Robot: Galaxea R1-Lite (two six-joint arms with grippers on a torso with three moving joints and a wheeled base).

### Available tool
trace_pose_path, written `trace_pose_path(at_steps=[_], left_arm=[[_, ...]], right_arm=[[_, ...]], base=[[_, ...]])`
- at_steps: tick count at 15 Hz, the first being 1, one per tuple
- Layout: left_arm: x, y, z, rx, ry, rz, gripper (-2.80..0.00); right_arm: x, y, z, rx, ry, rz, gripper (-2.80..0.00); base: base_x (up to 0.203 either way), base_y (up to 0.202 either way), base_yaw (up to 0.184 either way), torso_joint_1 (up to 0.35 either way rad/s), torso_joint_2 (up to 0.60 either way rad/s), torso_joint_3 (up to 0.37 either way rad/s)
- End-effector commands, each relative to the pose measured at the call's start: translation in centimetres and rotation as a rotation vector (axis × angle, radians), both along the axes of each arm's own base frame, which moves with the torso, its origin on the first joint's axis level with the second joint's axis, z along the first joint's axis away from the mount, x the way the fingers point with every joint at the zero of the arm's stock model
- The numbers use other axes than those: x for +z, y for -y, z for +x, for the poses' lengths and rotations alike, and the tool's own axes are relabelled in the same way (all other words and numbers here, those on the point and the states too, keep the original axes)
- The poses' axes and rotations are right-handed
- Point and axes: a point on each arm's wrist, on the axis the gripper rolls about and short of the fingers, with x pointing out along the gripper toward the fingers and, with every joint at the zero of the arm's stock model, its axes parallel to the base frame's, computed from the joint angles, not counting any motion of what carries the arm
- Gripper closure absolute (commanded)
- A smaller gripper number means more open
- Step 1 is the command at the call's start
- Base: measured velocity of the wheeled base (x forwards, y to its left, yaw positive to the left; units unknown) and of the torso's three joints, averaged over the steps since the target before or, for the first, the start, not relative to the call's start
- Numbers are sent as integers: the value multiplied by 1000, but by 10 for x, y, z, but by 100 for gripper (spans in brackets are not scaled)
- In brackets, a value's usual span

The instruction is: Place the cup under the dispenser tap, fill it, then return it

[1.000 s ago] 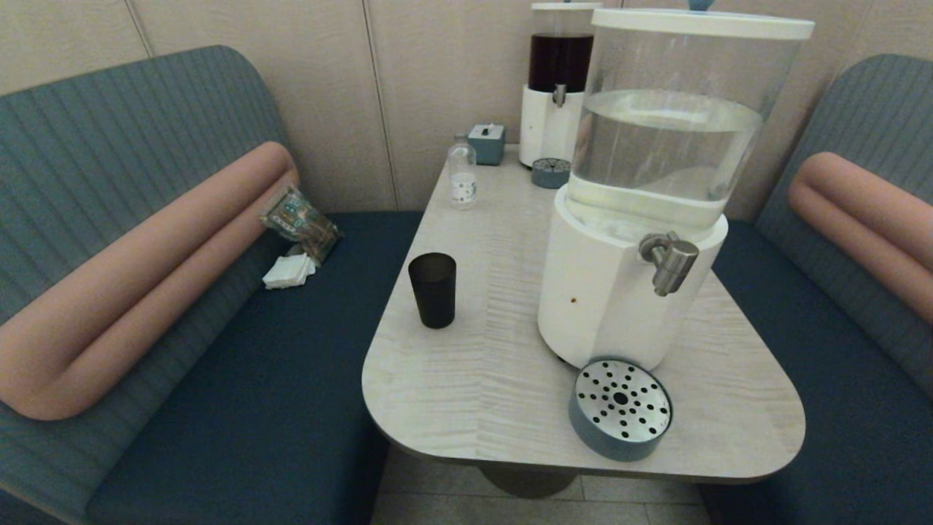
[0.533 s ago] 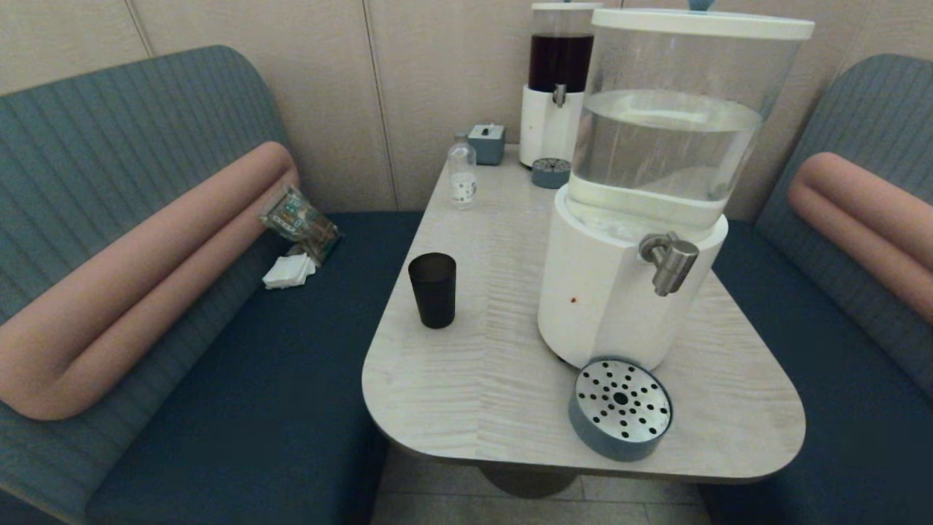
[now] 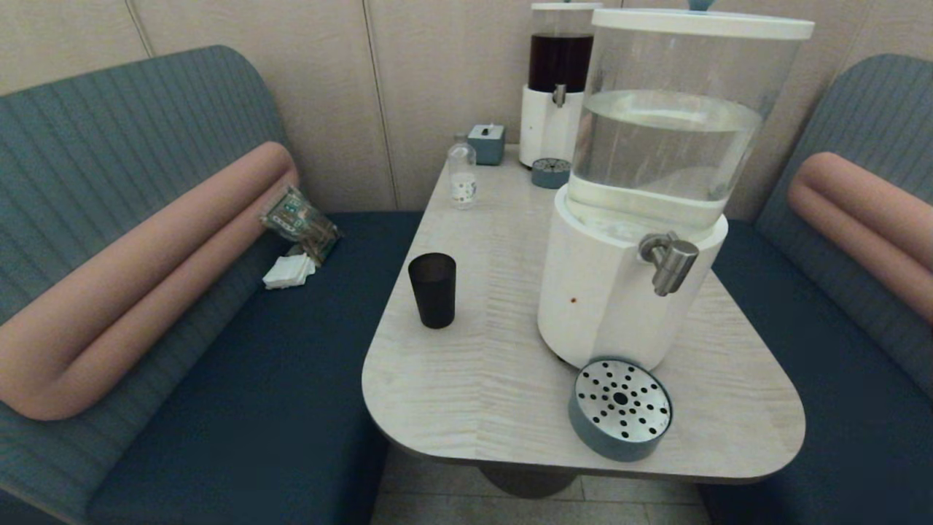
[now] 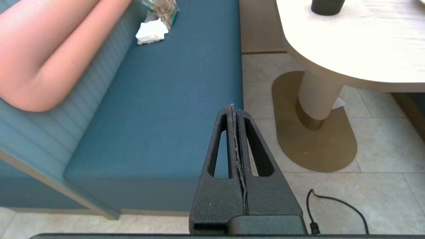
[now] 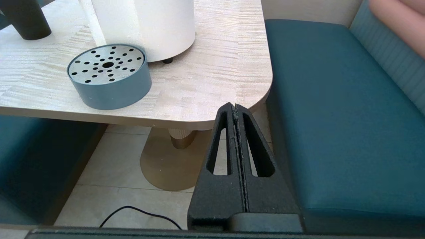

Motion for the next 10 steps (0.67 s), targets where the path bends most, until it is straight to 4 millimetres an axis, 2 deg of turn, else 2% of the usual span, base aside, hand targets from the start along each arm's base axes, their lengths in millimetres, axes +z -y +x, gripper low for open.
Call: trace_pose_path(at_steps=[1,10], left_arm=[[0,0,0,-1,-2,-3,0],[0,0,0,-1,-2,-5,0]], right_arm=[[-4,0,1,0,-15,0,0],[-4,0,1,0,-16,3,0]], base=[[0,0,0,0,0,0],[0,0,0,0,0,0]])
